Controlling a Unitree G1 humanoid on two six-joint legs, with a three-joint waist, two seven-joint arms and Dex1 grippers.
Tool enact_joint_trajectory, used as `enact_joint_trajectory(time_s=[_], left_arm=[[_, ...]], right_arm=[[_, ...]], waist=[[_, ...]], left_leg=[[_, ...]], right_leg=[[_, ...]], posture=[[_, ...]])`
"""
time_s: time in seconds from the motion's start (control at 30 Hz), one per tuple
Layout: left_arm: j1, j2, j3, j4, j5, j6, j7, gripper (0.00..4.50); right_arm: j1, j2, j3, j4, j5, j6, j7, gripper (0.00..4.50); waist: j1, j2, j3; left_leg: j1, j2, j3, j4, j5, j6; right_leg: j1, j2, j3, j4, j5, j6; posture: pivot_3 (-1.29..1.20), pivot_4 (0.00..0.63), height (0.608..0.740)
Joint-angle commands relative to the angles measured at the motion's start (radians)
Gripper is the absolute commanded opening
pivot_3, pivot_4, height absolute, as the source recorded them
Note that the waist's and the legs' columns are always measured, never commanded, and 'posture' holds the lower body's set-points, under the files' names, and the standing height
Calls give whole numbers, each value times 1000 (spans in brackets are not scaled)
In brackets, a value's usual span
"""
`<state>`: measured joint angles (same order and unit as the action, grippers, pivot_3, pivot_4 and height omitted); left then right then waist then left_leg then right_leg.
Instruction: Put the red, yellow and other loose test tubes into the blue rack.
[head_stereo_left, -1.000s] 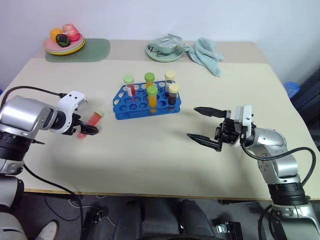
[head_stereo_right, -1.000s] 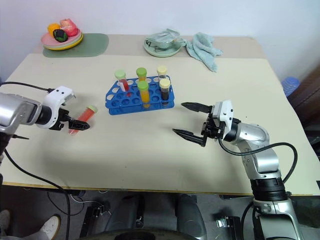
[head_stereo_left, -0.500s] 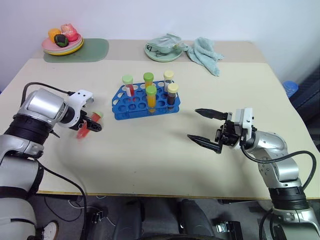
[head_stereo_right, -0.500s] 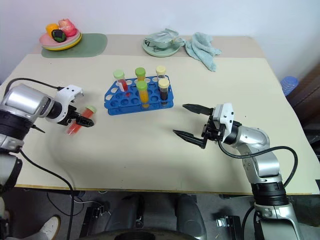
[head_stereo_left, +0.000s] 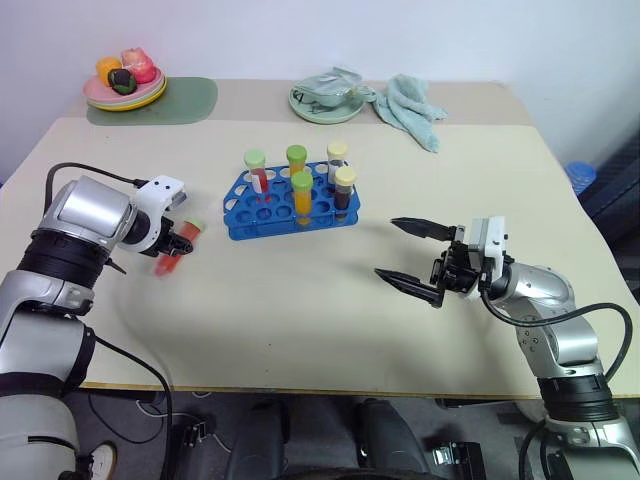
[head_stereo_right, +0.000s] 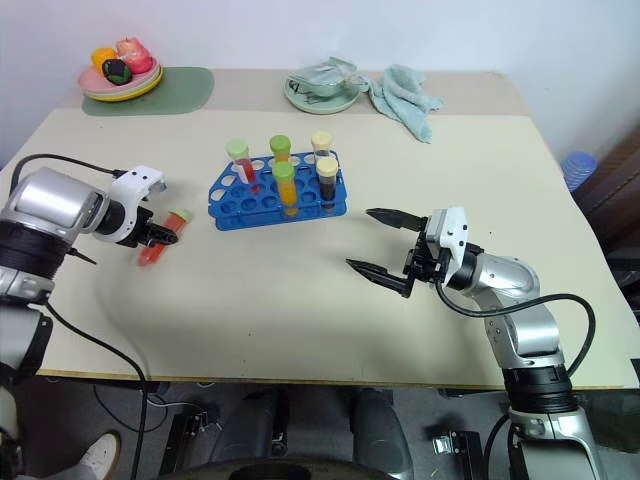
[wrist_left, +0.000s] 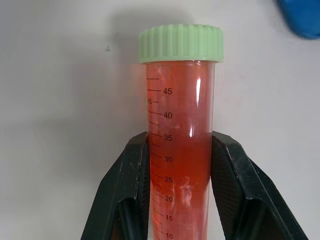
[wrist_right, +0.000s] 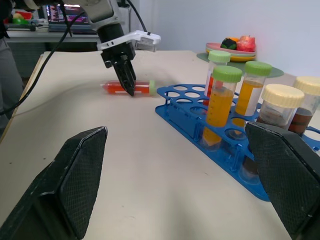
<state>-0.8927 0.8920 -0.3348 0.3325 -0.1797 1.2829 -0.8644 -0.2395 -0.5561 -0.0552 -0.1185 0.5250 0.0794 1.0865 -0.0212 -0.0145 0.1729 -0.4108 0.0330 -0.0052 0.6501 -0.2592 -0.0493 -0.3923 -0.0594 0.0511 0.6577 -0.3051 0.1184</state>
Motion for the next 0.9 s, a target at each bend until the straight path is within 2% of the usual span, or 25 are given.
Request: enact_joint_trajectory(time_s=[0.03,0.1,0.23,0.3,0.37,0.43,0.53,0.6,0.73,0.9], left_arm=[[79,29,166,-200,-54,13,29,1626],[161,22,259,-335,-72,-51,57,1626],[300,-66,482,-558,-126,-131,139,1626],[342,-152,599,-658,-183,-190,170,1626],[349,-226,656,-703,-228,-222,199,1626],[342,-288,649,-713,-216,-276,261,1626],[327,-450,620,-666,-138,-525,416,1626],[319,-532,608,-619,-124,-631,462,1626],[355,-612,503,-513,-28,-897,488,1626],[383,-686,423,-361,34,-1130,508,1626]], right_arm=[[-13,6,-12,-24,8,-19,5,4500],[-18,6,-10,-17,9,-20,9,4500],[-34,8,-8,-2,11,-18,19,4500],[-46,10,-6,9,12,-14,25,4500],[-59,10,-5,18,12,-10,28,4500],[-68,10,-5,24,12,-8,31,4500],[-78,7,-9,29,10,-5,31,4500],[-78,3,-13,27,10,-1,27,4500],[-66,-2,-30,11,14,8,4,4500],[-45,3,-51,-3,16,13,-36,4500]], waist=[[1,0,0],[4,0,0],[7,0,0],[8,0,0],[9,0,0],[9,0,0],[11,0,0],[11,0,0],[8,0,0],[10,0,-1]], left_leg=[[0,0,0,0,0,0],[0,0,0,1,0,0],[0,0,0,1,0,0],[0,0,0,1,0,0],[0,0,0,2,0,0],[0,0,0,2,0,0],[1,0,0,2,0,0],[0,-1,0,3,0,0],[0,-1,1,2,0,0],[1,-1,1,2,0,0]], right_leg=[[0,0,0,1,0,0],[0,0,0,1,0,0],[0,-2,0,1,0,0],[1,-2,0,1,0,0],[1,-2,0,1,0,0],[1,-2,0,1,0,0],[2,-2,0,1,0,0],[2,-2,0,0,0,0],[1,-2,0,1,0,0],[2,-2,0,1,0,0]], posture=[[0,150,740],[0,150,740],[0,150,740],[0,150,740],[0,150,740],[0,150,740],[0,150,740],[0,150,740],[0,150,740],[0,150,740]])
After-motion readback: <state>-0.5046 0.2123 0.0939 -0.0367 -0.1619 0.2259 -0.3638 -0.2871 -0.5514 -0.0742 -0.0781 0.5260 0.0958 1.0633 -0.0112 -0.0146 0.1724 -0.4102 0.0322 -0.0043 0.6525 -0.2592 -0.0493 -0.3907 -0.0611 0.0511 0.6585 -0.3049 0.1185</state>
